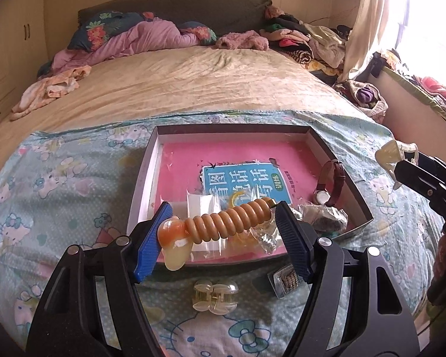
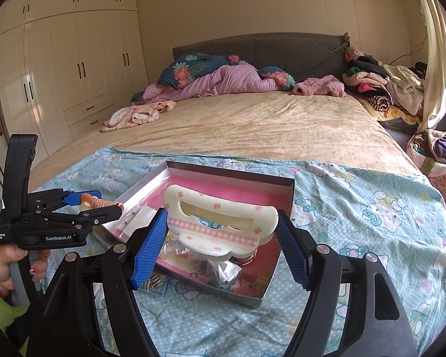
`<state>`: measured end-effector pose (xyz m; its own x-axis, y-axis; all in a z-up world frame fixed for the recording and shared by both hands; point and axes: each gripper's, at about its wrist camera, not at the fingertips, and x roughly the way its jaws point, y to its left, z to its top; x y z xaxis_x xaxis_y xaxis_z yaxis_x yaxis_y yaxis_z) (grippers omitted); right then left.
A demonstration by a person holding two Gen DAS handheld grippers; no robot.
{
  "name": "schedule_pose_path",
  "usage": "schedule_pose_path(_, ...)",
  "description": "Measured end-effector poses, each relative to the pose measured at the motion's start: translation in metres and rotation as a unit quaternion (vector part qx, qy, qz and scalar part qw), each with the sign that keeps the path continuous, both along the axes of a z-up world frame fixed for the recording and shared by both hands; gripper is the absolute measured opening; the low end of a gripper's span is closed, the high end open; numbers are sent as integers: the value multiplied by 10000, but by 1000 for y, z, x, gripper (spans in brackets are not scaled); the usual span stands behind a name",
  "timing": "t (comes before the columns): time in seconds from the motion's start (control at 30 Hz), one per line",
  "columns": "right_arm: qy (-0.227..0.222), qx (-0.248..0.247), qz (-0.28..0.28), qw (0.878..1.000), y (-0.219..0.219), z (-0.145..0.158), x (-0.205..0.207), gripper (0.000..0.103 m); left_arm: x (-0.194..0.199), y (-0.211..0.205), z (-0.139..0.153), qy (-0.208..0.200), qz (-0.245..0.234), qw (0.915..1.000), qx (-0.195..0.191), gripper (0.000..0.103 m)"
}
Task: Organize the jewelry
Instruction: 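Carry the hair tie and hair clip into the tray and open both tools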
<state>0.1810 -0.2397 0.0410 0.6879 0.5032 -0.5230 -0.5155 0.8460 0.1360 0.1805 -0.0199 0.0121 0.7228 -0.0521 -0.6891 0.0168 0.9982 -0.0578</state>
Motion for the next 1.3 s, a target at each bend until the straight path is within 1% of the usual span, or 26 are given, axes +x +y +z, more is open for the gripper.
schedule_pose_path(0.3,333,-71,-99,9994,-2,-29,18,71,24,-1,-19,205,-26,9998,-7,63)
schedule_pose_path(0.67,680,-197,-76,9975,0,-61,26,71,41,-8,-43,467,-129,9988,67,64)
schedule_pose_path(0.9,798,-246,-10,9965,8,-71,35,71,44,-6,-45,467,-95,9988,101,64)
schedule_pose_path(1.3,997,-200,60,9948,16,-78,43,72,48,-5,-48,499,-94,9987,68,64)
